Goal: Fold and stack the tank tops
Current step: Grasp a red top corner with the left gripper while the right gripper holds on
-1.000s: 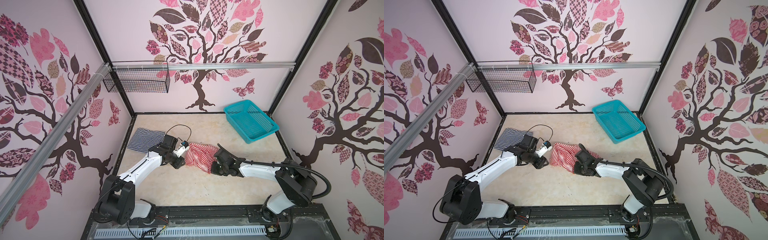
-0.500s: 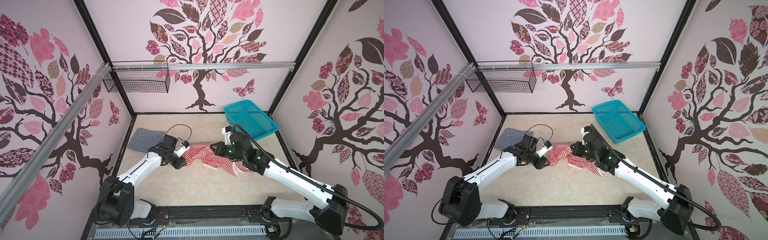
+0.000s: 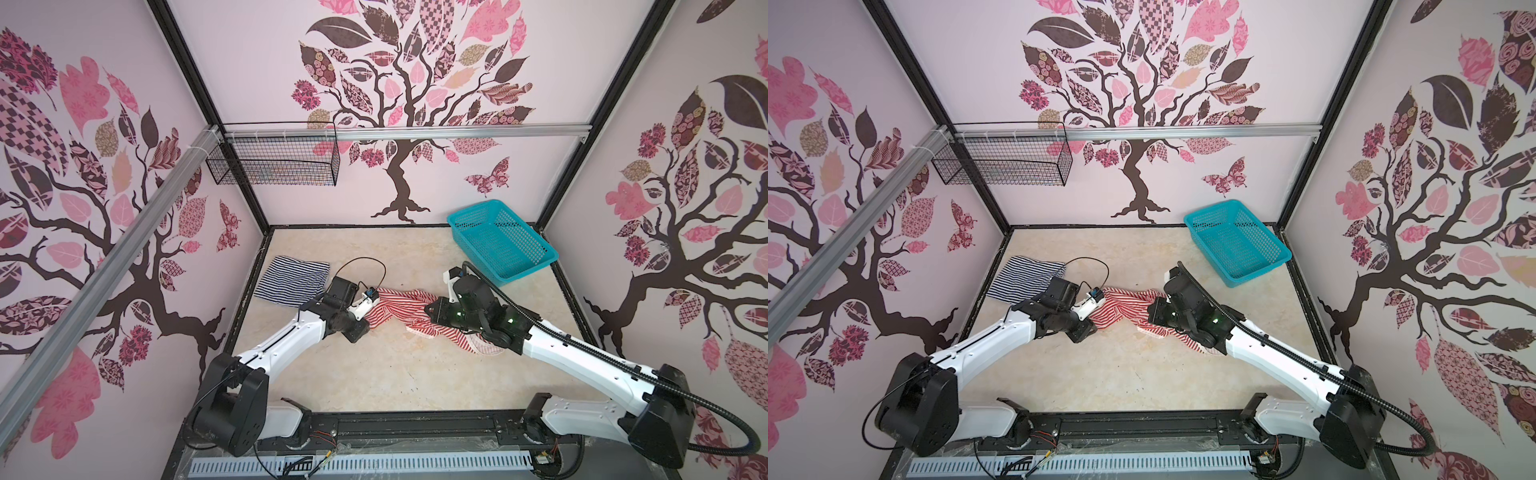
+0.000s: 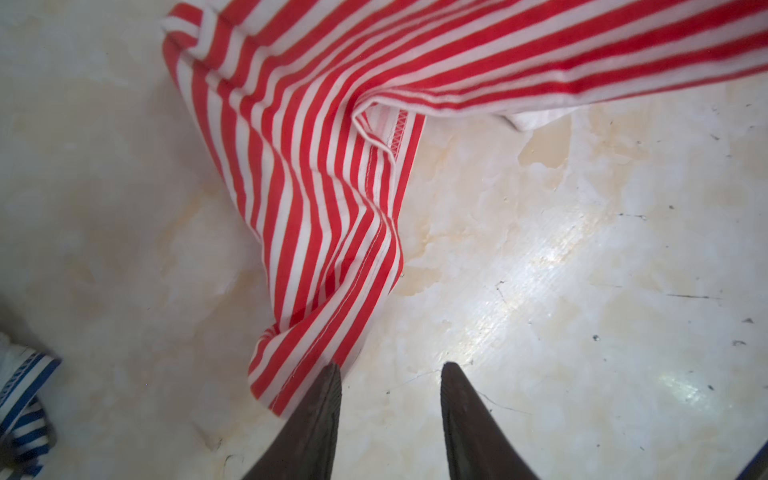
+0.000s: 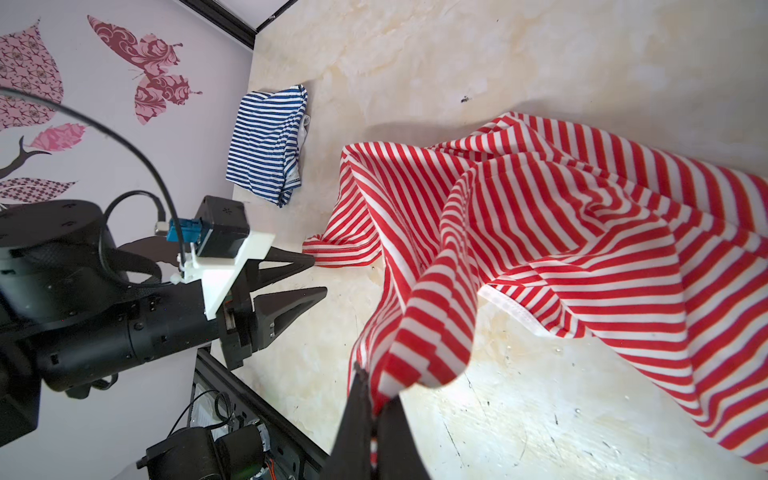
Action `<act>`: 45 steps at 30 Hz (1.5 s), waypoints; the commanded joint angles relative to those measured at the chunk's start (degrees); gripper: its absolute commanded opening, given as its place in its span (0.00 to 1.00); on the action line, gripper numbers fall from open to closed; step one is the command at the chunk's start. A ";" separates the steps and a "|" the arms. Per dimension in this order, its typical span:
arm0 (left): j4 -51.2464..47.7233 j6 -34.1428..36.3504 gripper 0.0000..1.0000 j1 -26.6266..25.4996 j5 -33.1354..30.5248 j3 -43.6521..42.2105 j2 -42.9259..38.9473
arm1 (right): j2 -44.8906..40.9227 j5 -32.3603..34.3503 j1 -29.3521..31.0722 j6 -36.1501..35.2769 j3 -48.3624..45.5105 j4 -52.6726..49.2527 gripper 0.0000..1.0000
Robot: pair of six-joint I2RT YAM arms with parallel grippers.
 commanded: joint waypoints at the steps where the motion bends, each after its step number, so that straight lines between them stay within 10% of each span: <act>1: 2.81 -0.01 0.45 0.08 -4.54 -1.42 -4.99 | 0.72 0.56 0.01 -0.42 1.56 -0.29 0.01; 12: 5.89 -2.37 0.51 4.14 -7.01 -2.44 -1.85 | 0.37 -0.25 0.01 -0.04 -0.11 0.67 0.02; 21: 1.28 -4.62 0.55 10.55 9.15 2.59 3.64 | 0.40 -0.53 0.00 -0.02 -0.39 0.85 0.02; 45: 1.27 -6.39 0.53 14.41 18.32 4.44 11.15 | 1.76 -1.92 -0.69 -1.16 1.67 0.36 0.02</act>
